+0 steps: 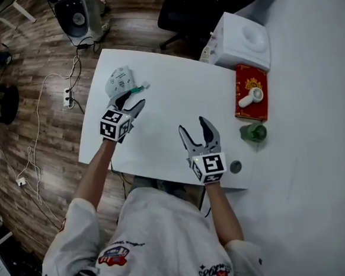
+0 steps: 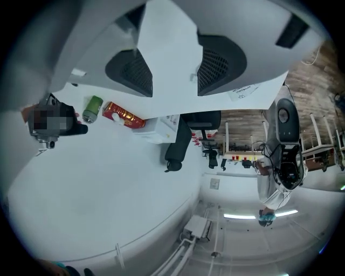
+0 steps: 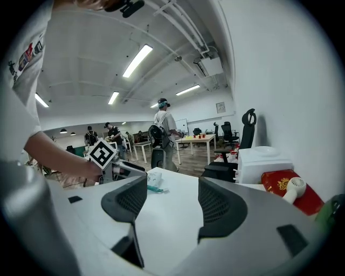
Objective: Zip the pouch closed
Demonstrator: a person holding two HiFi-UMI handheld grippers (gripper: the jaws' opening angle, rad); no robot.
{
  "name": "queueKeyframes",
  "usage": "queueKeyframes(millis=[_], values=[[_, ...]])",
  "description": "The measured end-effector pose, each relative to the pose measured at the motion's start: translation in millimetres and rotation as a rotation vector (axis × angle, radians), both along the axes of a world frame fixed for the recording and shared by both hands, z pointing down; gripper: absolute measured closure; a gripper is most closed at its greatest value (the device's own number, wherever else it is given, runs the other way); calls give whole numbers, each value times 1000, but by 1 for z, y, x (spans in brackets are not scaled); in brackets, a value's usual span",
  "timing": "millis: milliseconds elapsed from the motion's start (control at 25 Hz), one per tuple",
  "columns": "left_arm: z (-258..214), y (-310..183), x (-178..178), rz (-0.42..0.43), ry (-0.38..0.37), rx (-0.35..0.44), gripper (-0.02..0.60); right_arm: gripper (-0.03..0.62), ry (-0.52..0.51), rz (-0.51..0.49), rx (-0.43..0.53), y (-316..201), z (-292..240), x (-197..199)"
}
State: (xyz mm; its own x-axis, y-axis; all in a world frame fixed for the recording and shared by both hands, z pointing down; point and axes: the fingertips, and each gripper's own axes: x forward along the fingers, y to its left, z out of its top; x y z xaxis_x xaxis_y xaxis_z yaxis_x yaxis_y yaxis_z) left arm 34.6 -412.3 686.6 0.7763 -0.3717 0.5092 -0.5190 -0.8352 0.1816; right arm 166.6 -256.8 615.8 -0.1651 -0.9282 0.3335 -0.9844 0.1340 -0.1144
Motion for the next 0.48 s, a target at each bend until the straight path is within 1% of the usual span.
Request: queueKeyframes(millis=[120, 320, 480], values=[[19, -18, 13, -17, -28, -40, 336, 310, -6, 23, -17, 1, 7, 9], [59, -41, 32, -21, -117, -90, 336, 310, -20, 64, -41, 3, 21, 24], [88, -56, 40, 1, -202, -119, 336, 310, -26, 102, -56, 3, 29, 32]])
